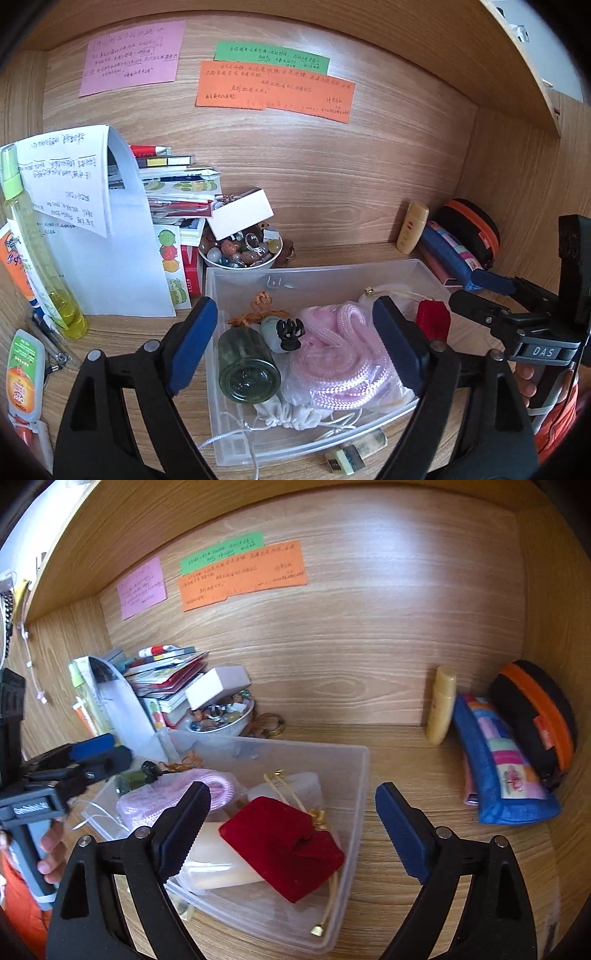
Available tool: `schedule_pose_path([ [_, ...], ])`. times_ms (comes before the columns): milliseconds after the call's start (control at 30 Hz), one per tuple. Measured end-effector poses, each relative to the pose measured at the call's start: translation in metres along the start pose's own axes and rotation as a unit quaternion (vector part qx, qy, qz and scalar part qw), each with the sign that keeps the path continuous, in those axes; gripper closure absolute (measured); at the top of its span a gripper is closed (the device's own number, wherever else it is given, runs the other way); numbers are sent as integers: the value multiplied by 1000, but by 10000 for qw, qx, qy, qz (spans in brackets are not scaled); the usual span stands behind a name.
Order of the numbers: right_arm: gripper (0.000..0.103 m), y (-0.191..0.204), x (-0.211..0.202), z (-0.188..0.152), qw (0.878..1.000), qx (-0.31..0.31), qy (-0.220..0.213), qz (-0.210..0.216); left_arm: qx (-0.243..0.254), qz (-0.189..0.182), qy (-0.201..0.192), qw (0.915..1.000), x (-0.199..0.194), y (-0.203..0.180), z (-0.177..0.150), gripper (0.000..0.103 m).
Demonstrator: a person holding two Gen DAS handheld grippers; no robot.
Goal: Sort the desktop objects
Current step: 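Move both grippers back toward the beige dotted tile and brown block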
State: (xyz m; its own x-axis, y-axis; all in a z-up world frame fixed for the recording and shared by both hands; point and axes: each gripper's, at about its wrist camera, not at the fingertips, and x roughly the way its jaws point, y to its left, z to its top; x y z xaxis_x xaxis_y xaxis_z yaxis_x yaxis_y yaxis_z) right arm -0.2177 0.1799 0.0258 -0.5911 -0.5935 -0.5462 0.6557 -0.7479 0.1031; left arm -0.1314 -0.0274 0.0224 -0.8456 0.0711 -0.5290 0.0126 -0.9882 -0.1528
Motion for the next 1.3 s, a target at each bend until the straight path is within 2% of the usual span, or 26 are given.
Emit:
schedule_pose_path([
  [233,14,5,-28,-16,9998,-104,111,140,70,140,-6,9999,-32,-2,-14,16],
  [333,14,11,-43,-28,9993,-314,131,144,1,267,83,9996,-43,0,-26,16],
  [500,14,22,-66,-49,9980,-606,85,129,202,454,297,9983,-53,-5,-52,16],
  [667,14,32,-73,-70,9963,-775,272,241,199,247,712,9970,-47,-12,-78,16],
  [833,14,38,-73,-89,9941,-941,491,218,339,284,1036,9936,-33,-23,-96,27],
  [933,14,39,-68,-98,9926,-979,674,245,373,243,1112,9928,-25,-29,-98,28],
  [1067,14,41,-56,-102,9920,-948,815,153,561,342,1087,9919,-17,-40,-100,28],
  [1167,14,43,-48,-102,9908,-904,950,322,672,452,1067,9910,-13,-43,-101,36],
  [1300,14,50,-45,-102,9893,-922,993,549,508,417,995,9929,-19,-39,-100,42],
])
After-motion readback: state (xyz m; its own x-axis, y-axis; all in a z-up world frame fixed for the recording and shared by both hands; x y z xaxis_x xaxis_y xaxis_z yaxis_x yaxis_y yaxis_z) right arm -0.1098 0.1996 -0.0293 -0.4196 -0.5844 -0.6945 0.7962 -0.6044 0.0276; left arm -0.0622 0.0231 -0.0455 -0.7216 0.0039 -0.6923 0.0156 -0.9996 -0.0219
